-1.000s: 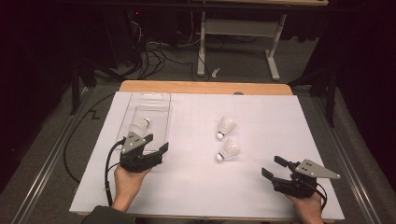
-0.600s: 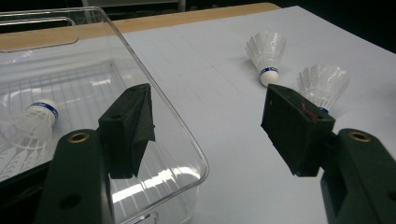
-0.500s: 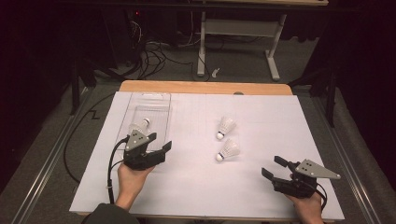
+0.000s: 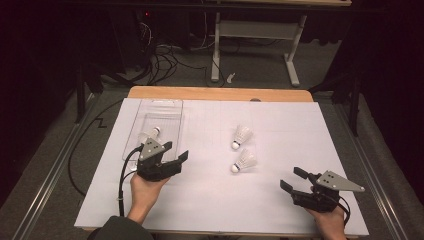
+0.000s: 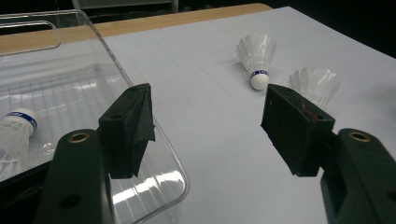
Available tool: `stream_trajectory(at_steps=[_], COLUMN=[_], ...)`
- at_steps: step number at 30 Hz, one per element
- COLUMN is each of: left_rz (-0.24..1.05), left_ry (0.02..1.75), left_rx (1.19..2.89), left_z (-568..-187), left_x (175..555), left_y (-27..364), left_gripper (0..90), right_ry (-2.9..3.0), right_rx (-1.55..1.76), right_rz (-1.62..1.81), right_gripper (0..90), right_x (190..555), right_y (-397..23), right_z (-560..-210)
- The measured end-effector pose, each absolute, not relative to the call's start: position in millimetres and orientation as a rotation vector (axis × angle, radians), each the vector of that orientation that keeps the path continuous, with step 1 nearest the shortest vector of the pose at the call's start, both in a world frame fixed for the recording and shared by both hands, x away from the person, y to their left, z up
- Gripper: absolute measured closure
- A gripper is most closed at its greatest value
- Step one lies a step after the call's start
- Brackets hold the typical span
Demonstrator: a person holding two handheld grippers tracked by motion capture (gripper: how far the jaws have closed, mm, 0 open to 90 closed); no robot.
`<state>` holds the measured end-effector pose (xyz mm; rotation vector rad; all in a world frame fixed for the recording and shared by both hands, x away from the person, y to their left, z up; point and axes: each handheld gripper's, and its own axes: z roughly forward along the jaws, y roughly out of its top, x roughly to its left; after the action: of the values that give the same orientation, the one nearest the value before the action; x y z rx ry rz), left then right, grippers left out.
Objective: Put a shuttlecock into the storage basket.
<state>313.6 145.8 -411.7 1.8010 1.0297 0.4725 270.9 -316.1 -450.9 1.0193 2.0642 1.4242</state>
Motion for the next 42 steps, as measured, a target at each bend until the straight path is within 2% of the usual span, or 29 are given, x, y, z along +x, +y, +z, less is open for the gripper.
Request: stream_trajectory(at_steps=[42], left_rz=[0.422], left_ry=[0.97], left_rx=[1.857], left_z=[-414], left_x=[328], left_y=[109], left_gripper=[35.3], right_ry=[2.063], right_rx=[1.02], right_rz=[1.428], right_gripper=[29.7], right_x=[271], right_y=[-317], right_z=[-451])
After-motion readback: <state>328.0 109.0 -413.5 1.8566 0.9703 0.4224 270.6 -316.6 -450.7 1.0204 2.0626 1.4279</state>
